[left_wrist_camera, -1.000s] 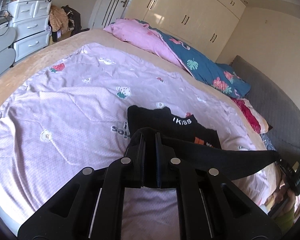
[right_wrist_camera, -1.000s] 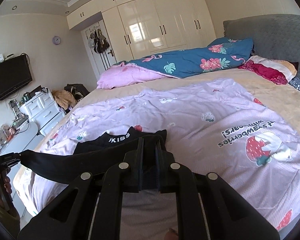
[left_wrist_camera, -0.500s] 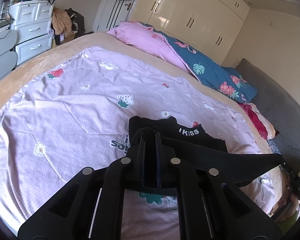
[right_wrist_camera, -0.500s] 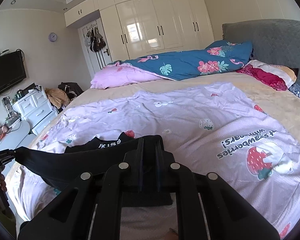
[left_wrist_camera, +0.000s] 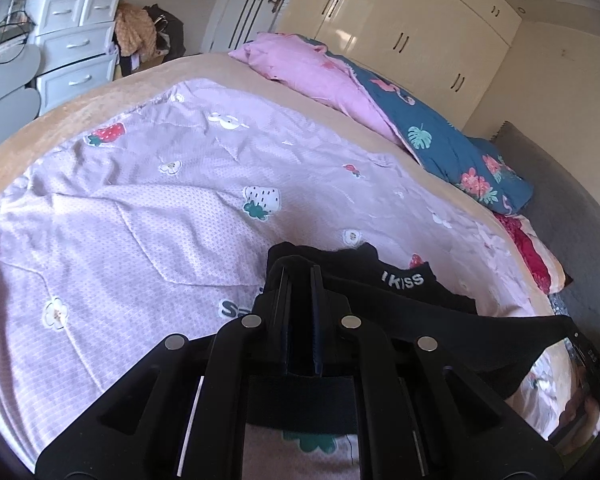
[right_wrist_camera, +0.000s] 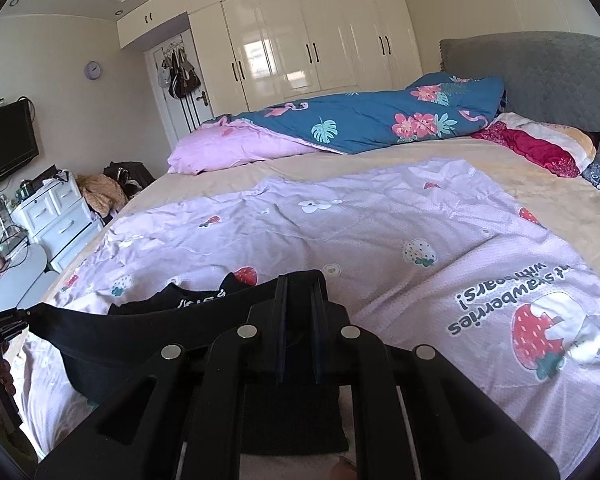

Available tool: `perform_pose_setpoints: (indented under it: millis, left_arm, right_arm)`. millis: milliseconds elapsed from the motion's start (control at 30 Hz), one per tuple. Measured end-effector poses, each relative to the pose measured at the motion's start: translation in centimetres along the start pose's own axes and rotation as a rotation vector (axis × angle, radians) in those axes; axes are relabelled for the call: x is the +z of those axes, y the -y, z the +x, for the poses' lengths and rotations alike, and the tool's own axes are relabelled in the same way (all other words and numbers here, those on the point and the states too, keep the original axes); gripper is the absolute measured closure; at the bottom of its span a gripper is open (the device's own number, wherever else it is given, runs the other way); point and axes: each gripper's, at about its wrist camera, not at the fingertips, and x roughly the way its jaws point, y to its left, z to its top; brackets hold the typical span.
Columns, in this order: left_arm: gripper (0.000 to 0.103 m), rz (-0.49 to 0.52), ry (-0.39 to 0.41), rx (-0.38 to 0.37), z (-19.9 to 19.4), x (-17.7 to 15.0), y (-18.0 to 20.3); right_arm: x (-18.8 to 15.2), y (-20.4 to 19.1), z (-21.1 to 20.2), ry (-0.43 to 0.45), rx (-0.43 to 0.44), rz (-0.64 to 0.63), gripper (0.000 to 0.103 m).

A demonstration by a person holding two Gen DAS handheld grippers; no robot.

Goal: Fold small clothes
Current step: 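Lift the hem with both grippers and fold it toward the collar, then lower the hem onto the collar and press it flat with both grippers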

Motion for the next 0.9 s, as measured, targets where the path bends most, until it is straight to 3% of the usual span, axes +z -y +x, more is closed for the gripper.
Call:
perform_pose_setpoints:
  millis: [733, 833, 900]
  left_arm:
    - [0.098, 0.045, -0.039, 0.068, 5.8, -0.6, -0.1]
    - [0.097, 0.05, -0.035, 0.095, 6.0, -0.7, -0.4]
    - [0.097, 0.042, -0.033, 0.095, 5.9, -0.7, -0.8]
  right_arm:
    - [-2.8, 0.7, 7.7, -0.103, -0.069, 0.026, 0.093]
    - [-3.2, 0.7, 7.9, -0.108, -0.082, 0.024, 0.089]
    - [-3.4, 0.7, 7.9, -0.107, -0.089, 0.02, 0.078]
